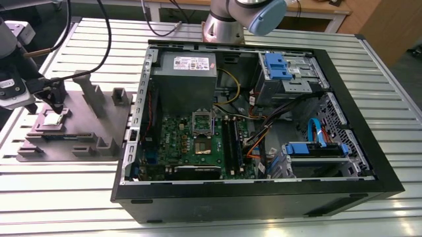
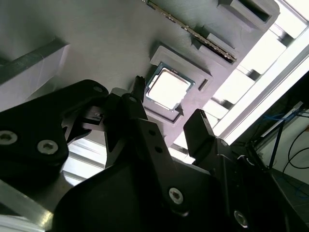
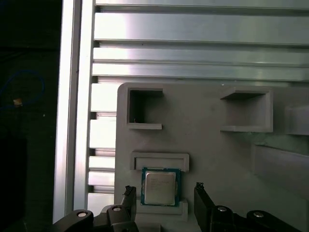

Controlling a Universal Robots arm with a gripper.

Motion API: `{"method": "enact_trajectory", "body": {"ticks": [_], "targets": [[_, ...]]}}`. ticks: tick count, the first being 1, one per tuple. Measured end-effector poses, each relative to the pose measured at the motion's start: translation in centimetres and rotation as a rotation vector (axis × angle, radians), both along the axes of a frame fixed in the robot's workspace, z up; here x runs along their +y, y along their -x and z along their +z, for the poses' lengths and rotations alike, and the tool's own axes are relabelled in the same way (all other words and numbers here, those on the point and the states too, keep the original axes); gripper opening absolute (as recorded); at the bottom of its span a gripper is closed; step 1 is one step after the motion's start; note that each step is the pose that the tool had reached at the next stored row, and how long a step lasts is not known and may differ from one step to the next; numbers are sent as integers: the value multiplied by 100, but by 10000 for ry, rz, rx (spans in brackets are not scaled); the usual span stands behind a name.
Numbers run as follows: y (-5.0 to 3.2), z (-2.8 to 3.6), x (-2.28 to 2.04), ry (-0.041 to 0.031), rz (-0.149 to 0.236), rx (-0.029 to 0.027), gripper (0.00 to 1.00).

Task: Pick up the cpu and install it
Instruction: 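Pick up the cpu and move it towards the insertion slot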

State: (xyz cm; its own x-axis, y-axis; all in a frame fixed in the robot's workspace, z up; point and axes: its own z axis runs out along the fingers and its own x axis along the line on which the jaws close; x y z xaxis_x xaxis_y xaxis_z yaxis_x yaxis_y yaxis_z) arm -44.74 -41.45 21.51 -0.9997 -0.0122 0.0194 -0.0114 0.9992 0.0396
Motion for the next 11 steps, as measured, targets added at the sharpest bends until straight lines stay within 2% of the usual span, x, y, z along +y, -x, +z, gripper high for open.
{"method": "enact_trajectory", "body": {"ticks": [4, 6, 9, 10, 11], "targets": [[1, -73, -5, 1, -1, -18, 59], [4, -98, -9, 2, 0, -55, 59], [25, -114, -10, 1, 0, -258, 59], [32, -116, -10, 1, 0, -305, 59], [36, -118, -10, -2, 0, -311, 59]]}}
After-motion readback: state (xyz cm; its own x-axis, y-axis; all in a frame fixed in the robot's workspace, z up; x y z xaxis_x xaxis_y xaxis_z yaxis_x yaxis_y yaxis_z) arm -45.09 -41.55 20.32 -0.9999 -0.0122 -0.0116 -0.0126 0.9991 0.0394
